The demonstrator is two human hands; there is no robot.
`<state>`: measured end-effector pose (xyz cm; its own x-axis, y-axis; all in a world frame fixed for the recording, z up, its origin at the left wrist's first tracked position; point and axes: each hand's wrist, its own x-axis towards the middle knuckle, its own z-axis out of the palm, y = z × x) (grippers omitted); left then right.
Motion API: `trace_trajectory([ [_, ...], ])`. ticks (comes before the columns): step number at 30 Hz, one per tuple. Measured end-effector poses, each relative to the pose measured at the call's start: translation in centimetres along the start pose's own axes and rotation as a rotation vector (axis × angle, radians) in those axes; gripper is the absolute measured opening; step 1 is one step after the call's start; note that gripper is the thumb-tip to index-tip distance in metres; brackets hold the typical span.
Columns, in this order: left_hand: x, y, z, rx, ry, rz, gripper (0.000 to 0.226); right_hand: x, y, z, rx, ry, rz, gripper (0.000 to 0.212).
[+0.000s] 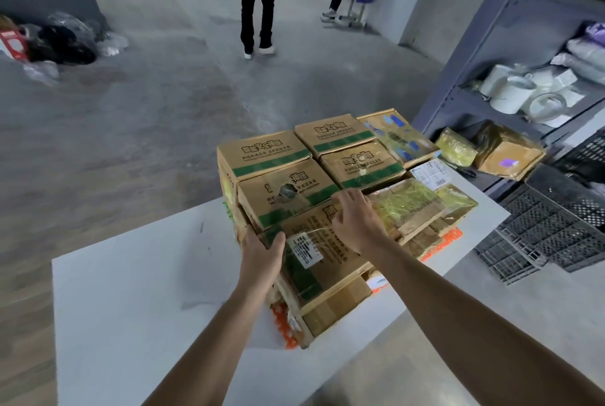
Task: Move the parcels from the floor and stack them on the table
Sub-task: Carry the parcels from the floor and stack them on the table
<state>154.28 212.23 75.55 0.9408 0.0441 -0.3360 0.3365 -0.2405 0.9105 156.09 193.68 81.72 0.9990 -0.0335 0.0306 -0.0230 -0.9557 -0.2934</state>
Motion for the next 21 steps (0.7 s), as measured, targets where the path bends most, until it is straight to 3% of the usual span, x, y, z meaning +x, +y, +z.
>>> trace_trajectory([
  [4,-1.8,2.3,0.3,0.053,0.21,0.0,0.058,-0.1,1.4,-0.6,0.018,0.001,-0.054,0.044],
  [7,-2.8,3.9,1.6,0.126,0.365,0.159,0.052,0.1,3.1,-1.3,0.051,0.009,-0.105,0.043],
  [12,-4.1,6.4,7.1,0.287,0.486,0.305,0.051,-0.4,7.6,-3.1,0.145,0.022,-0.188,0.036],
  [21,-8.4,9.3,17.5,0.333,0.379,0.255,0.055,-1.3,17.0,-5.5,0.082,-0.063,-0.315,0.04],
])
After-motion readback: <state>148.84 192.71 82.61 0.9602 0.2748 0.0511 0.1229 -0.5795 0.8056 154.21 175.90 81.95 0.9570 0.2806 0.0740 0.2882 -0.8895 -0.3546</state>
